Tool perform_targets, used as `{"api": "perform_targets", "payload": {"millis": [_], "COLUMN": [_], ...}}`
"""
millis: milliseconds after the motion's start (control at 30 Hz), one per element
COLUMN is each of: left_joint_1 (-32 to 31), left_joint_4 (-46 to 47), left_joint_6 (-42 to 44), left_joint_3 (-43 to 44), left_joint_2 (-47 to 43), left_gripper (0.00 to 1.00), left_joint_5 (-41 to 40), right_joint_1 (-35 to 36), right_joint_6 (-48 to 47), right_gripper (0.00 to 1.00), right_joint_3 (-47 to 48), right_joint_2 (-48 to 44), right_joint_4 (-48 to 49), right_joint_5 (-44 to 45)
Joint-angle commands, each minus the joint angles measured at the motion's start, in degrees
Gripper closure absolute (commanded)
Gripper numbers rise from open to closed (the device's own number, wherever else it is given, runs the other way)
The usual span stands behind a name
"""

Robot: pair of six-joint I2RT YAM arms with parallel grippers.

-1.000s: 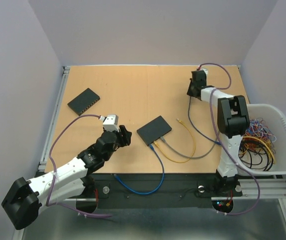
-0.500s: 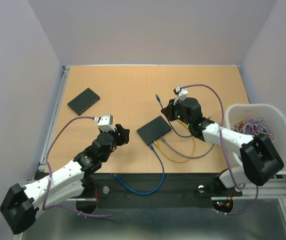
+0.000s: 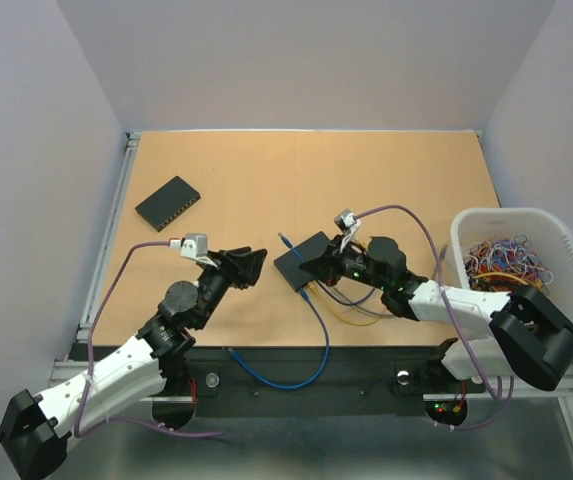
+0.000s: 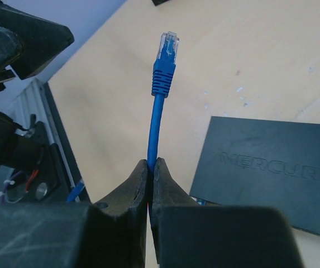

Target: Insert the plug into the switch port

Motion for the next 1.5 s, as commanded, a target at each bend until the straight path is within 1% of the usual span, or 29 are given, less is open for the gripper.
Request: {"api": "perform_targets", "payload": {"millis": [0, 67, 133, 233, 433, 633, 733, 967, 1433, 1467], "left_joint_1": [-0.1, 0.07, 0.16, 0.78, 2.01, 3.85, 4.82, 7.72, 10.01, 10.18], "left_joint_4": [11.64, 14.37, 17.1, 19.65, 23.78, 28.97, 31.69, 36.18, 39.52, 40.57], "left_joint_6": [-0.02, -0.11, -0.2, -0.46, -1.52, -3.18, -4.32, -6.79, -8.55, -8.9], "left_joint_3": [-3.14, -5.86, -7.36, -9.3, -10.97, -11.68, -11.77, -12.03, -11.76, -11.94], "left_joint_2": [-2.82, -4.85, -6.34, -7.22, -6.7, -3.45, -1.43, 2.62, 8.77, 9.21], "left_gripper": [0.36, 0.32, 0.3, 0.3, 0.3, 0.34, 0.41, 0.48, 0.5, 0.52], "left_joint_5": [4.71, 5.68, 6.91, 8.49, 10.95, 15.17, 17.81, 21.77, 24.67, 25.02], "right_joint_1": [1.42, 2.21, 2.83, 3.8, 4.59, 5.29, 5.47, 5.73, 6.35, 6.35], "right_joint_6": [4.21, 5.44, 6.94, 7.82, 8.35, 8.79, 8.88, 9.05, 9.58, 9.58], "right_gripper": [1.0, 1.0, 1.0, 1.0, 1.0, 1.0, 1.0, 1.0, 1.0, 1.0], "right_joint_3": [-1.62, -3.28, -4.08, -4.7, -5.05, -5.49, -5.4, -5.4, -5.4, -5.4], "right_joint_2": [-1.25, -0.98, -0.45, -0.01, 0.34, 0.08, -0.27, -0.36, 0.07, 0.34], "right_joint_4": [12.76, 17.24, 20.75, 23.05, 24.46, 25.43, 25.7, 26.31, 27.81, 27.81], "right_joint_5": [-5.96, -7.81, -8.7, -9.31, -9.75, -10.37, -10.46, -10.72, -11.16, -11.16]}}
